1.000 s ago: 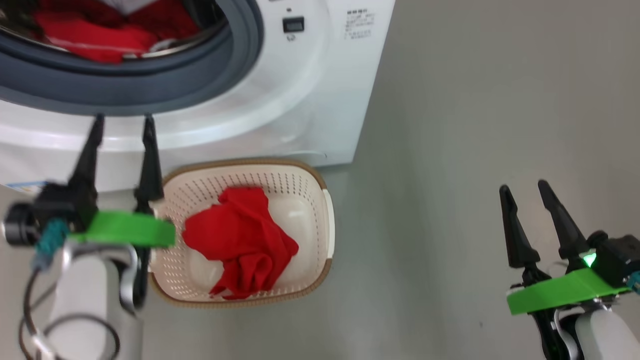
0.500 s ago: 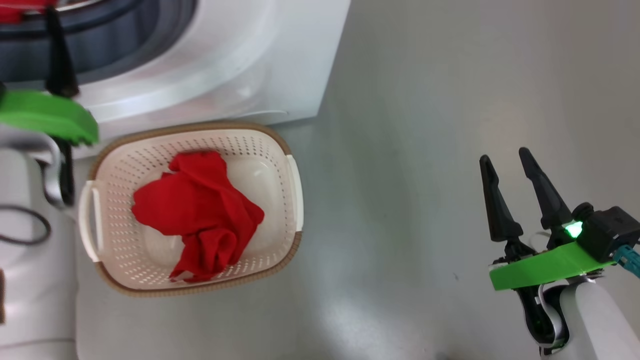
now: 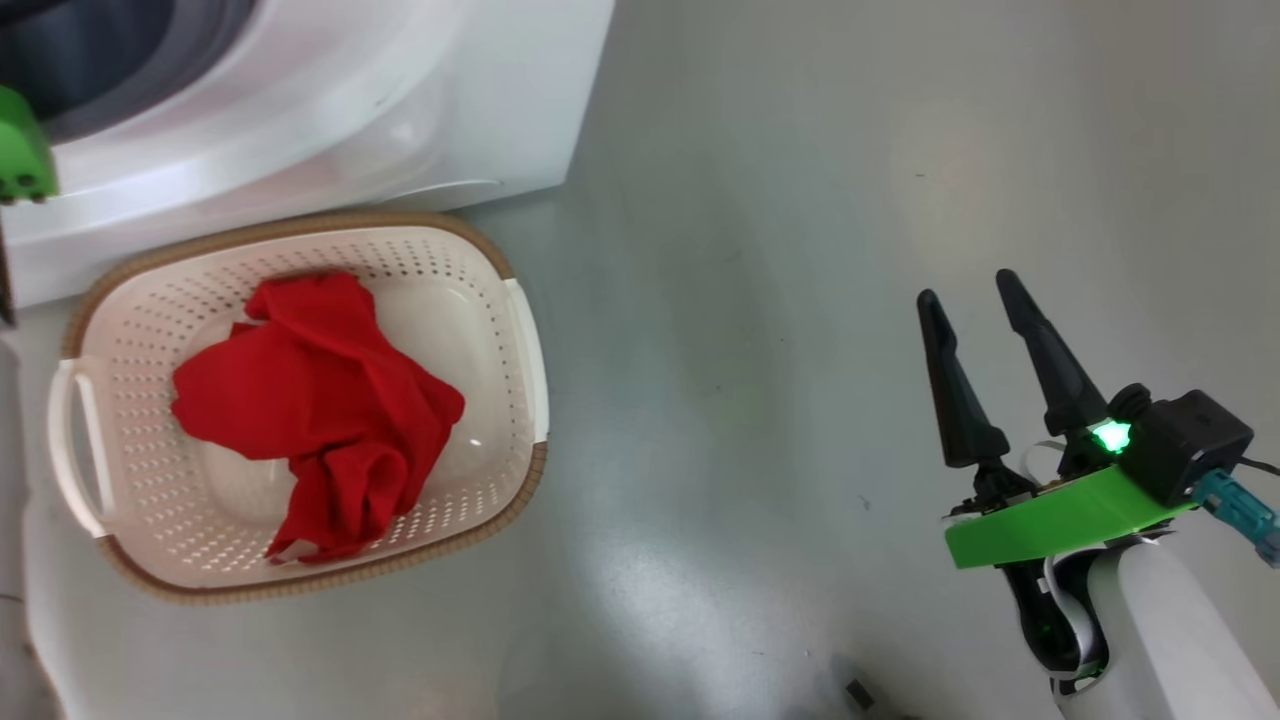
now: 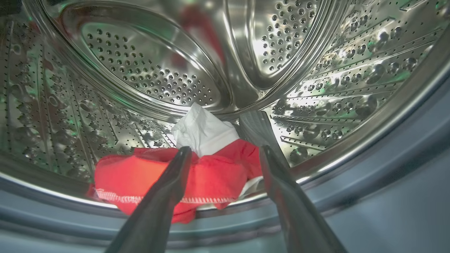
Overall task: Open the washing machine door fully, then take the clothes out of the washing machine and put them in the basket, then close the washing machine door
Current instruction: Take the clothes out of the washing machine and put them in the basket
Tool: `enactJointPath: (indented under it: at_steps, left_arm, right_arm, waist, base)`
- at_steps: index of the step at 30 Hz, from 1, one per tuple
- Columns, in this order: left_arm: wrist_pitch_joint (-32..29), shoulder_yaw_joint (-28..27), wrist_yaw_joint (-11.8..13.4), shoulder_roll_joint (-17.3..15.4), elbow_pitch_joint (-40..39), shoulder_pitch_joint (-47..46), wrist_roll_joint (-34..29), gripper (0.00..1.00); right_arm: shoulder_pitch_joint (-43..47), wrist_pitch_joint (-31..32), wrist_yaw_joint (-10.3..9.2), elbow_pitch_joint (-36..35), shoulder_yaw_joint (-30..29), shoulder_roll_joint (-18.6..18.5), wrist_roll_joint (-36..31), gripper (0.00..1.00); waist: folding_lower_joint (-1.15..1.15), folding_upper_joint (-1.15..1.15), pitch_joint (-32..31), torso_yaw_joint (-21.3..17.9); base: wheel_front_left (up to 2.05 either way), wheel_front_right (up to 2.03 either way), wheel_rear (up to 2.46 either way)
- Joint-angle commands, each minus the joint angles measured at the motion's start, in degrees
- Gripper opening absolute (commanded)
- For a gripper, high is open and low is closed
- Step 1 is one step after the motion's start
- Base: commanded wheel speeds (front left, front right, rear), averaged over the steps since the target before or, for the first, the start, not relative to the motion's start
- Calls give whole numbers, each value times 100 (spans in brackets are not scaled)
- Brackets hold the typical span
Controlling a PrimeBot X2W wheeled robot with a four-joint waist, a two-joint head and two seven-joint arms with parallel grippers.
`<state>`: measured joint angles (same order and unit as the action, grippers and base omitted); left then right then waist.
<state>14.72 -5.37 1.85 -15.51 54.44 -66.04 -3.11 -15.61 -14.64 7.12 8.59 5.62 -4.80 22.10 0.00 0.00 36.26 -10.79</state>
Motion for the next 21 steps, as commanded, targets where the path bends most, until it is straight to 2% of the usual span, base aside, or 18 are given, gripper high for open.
enactJointPath:
  at_steps: [1, 9, 14, 21]
  left_arm:
    - [28, -34, 106, -386, -53, -132, -69, 100]
    - [28, 18, 278, -677, 572, -409, -73, 100]
    - [28, 79, 277, -821, 1146, -623, -41, 100]
    - [28, 183, 308, -919, 1413, -809, -32, 100]
  right_arm:
    - [20, -36, 36, -114, 164, 7, 59, 100]
    - [-10, -36, 36, -116, 308, 15, 82, 100]
    - [-9, -36, 36, -135, 359, 9, 101, 100]
    - [-37, -36, 36, -179, 397, 1, 114, 100]
  waist:
    - [0, 0, 62, -98]
    - [0, 0, 157, -256]
    - [0, 0, 218, -329]
    - [0, 0, 254, -365]
  base:
    - [0, 0, 0]
    - [0, 0, 0]
    - [0, 0, 0]
    - [0, 0, 0]
